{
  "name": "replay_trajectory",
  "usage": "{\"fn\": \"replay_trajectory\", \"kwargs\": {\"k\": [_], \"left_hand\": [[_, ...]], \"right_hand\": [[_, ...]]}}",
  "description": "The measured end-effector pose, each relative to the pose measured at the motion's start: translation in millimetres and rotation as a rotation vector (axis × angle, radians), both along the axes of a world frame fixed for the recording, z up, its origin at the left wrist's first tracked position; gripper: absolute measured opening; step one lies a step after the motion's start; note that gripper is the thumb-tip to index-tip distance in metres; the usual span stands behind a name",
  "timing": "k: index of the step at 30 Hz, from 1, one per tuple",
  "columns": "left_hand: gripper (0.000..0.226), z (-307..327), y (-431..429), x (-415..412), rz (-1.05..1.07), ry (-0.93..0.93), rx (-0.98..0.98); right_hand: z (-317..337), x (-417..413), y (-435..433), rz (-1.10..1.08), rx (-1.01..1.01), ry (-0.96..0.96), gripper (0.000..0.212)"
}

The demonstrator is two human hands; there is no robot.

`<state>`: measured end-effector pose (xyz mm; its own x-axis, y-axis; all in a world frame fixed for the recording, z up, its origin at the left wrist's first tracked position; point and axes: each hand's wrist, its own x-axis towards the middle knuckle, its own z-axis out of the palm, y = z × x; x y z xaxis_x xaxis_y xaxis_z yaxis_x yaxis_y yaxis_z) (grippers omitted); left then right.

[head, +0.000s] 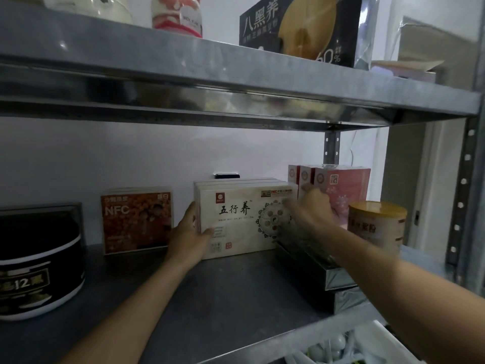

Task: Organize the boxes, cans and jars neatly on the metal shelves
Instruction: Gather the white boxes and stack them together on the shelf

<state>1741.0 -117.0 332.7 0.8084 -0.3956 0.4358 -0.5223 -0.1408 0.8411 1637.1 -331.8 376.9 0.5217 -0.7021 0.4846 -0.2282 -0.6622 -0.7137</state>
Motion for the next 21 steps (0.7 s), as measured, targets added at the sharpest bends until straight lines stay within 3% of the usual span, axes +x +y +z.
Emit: {"fn": "replay_trajectory", "kwargs": {"k": [6, 10, 18, 21], "left_hand": [[0.059, -10.2, 8.3, -23.9, 0.055, -0.014, 0.140], [0.064, -18.5, 3.5, -51.0, 0.026, -0.003, 0.243], [0.056, -42.4, -23.2, -112.3, 0.018, -0.077, 0.302], [0.059, -48.5, -29.5, -127.6, 0.012, -0.125, 0.325]], "right_hand": [[-3.5, -37.6, 25.6, 0.054, -0.235, 0.239, 0.049], [-5.4, -67.3, 25.4, 0.123, -0.296, 0.376, 0.059], [-29.3, -140.3, 13.6, 0.188, -0.587, 0.559, 0.104], [-44.5, -152.9, 2.0, 0.224, -0.611, 0.604, 0.117]]}}
